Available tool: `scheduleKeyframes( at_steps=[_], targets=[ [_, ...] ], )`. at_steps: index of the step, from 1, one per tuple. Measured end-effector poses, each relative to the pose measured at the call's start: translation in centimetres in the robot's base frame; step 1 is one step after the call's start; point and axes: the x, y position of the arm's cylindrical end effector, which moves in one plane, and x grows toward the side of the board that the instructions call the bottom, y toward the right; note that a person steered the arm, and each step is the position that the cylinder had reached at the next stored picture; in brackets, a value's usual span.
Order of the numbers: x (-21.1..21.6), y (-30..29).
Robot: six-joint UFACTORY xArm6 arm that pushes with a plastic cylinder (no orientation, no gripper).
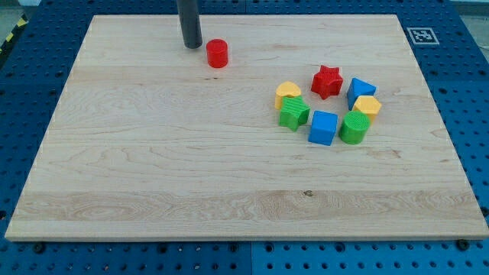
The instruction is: Place the red circle above to the yellow heart
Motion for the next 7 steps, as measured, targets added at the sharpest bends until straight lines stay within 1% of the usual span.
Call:
scheduleKeyframes(
  at_steps=[1,2,3,5,7],
  targets=[
    [3.9,2.7],
    [5.7,5.4],
    [4.7,7.5],
    [4.5,10.1],
    [2.9,12.4]
  ],
)
